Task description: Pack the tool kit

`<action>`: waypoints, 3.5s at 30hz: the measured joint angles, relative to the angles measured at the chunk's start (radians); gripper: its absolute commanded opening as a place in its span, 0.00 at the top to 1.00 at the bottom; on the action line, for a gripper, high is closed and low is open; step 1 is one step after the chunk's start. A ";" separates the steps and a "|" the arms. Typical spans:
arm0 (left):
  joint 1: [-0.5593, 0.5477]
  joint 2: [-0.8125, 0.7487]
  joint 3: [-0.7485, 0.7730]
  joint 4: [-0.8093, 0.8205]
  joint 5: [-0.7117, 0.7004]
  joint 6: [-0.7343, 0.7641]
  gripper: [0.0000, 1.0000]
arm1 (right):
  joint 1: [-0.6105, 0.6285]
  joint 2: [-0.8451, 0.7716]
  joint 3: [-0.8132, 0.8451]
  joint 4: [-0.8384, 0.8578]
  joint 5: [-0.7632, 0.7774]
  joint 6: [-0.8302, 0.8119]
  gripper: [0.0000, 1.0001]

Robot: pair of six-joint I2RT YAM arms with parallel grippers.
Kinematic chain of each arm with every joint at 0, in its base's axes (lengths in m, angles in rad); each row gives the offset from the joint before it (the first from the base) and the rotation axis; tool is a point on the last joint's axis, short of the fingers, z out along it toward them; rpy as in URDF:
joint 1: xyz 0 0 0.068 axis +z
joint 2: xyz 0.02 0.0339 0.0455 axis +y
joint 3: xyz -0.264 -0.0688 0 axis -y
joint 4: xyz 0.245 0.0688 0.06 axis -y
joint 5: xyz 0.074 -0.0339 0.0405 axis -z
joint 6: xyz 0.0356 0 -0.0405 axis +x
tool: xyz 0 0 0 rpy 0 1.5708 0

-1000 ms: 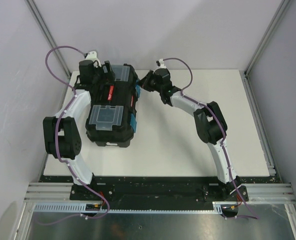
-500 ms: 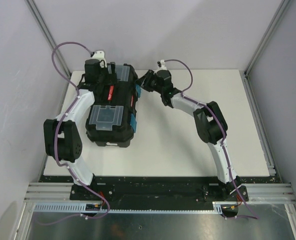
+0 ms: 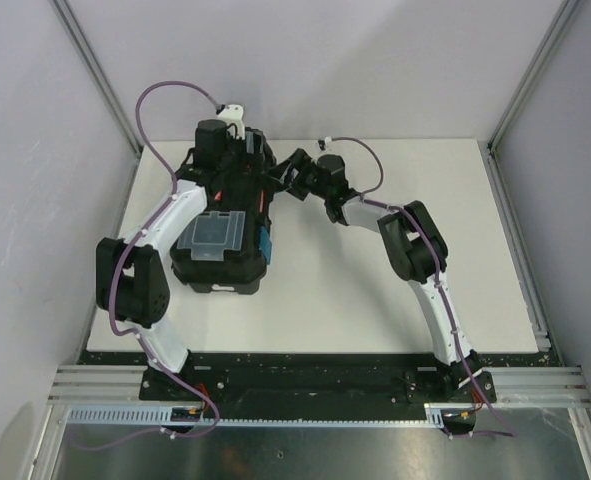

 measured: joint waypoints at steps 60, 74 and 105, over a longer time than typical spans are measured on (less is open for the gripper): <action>0.006 -0.002 -0.051 0.091 0.012 -0.002 0.03 | 0.088 0.234 -0.088 0.744 0.204 0.468 0.01; 0.006 -0.002 -0.053 0.094 0.012 -0.001 0.03 | 0.079 0.300 0.039 0.708 0.161 0.515 0.01; 0.013 -0.003 -0.100 0.162 0.000 0.064 0.33 | 0.041 0.325 0.206 0.453 0.025 0.432 0.36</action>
